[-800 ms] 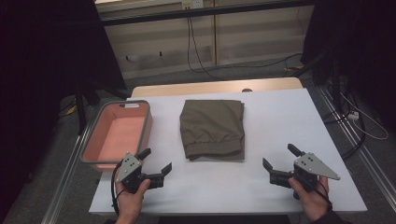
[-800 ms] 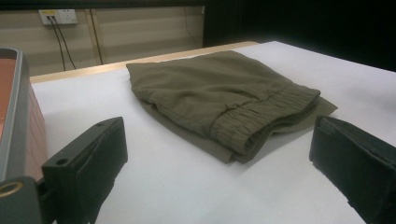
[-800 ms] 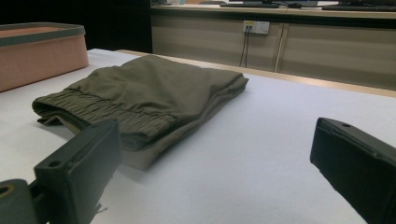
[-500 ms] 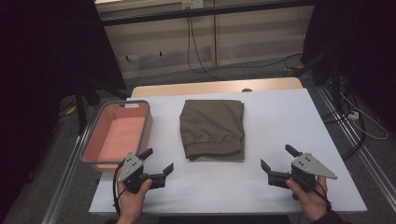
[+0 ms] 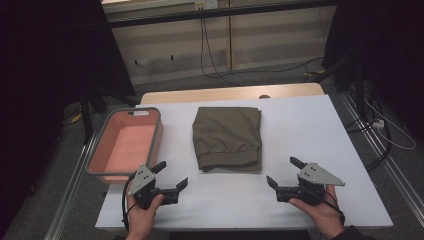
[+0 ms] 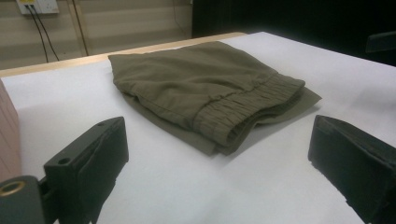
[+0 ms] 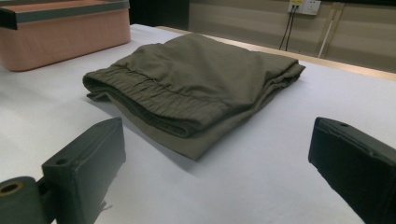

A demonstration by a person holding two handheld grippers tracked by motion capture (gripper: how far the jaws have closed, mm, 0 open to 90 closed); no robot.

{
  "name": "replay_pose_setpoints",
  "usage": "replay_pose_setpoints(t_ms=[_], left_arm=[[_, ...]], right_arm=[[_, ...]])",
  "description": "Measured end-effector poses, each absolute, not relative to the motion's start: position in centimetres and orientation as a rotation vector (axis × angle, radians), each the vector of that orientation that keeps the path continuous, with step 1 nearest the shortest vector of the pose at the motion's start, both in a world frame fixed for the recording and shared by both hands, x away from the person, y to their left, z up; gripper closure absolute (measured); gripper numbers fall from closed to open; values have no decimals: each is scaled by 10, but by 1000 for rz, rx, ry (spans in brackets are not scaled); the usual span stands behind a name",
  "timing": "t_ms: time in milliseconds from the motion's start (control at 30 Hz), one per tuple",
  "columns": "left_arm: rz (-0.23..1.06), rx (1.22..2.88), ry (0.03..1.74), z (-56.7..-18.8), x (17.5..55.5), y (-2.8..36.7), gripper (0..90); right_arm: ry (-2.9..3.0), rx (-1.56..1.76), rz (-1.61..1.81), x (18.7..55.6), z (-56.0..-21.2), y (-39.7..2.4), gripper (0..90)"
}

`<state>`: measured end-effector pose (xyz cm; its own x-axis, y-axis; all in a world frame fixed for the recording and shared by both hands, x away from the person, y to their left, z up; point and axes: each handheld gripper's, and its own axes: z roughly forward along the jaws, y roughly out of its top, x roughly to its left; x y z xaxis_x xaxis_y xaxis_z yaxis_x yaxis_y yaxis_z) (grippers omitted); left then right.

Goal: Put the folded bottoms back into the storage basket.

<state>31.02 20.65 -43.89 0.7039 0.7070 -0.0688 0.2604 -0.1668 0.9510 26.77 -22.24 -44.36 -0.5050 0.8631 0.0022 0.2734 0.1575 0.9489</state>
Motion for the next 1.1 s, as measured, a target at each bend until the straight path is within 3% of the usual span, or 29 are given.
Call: replay_pose_setpoints(t_ms=[900,1100], left_arm=[[426,1779,755,-443,314,203,50],[423,1784,750,-443,314,202,50]], right_arm=[[2241,903,1242,309,-437,-167,54],[2325,823,1202,322,-429,-146,104]])
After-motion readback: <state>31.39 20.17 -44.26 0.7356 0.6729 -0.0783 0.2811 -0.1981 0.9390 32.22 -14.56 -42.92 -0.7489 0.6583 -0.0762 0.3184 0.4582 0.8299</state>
